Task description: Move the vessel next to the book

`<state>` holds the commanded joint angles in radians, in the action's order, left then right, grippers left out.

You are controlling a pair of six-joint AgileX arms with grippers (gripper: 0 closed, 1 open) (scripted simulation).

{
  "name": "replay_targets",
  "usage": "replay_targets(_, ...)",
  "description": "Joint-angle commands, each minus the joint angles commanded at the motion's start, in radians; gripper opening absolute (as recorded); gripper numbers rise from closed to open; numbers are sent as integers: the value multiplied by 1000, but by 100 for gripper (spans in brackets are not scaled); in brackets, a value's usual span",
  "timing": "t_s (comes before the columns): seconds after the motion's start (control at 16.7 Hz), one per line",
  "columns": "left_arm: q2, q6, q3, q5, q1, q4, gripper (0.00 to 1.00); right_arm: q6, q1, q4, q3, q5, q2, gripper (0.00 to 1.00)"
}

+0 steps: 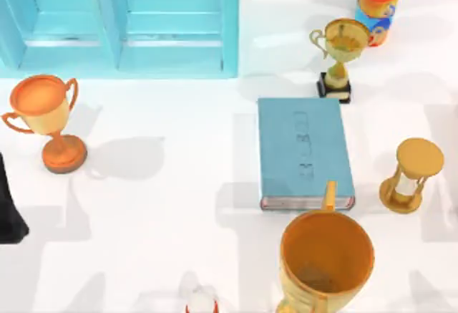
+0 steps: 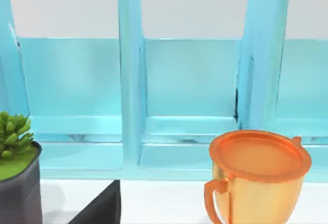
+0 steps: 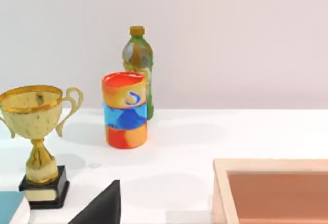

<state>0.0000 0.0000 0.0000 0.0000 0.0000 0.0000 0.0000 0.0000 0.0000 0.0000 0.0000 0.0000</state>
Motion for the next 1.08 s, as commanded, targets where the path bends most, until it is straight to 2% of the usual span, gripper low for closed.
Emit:
replay_targets(0.24, 23, 30, 18, 0, 12, -22, 100, 0, 0, 0, 0, 0, 0, 100)
replay_targets(0.48, 152, 218, 121, 0, 80, -150, 100, 0, 0, 0, 0, 0, 0, 100)
replay_targets(0.72, 361, 560, 286, 0, 188, -355, 100, 0, 0, 0, 0, 0, 0, 100)
replay_targets(1.08, 737, 1227, 583, -1, 385, -726, 100, 0, 0, 0, 0, 0, 0, 100)
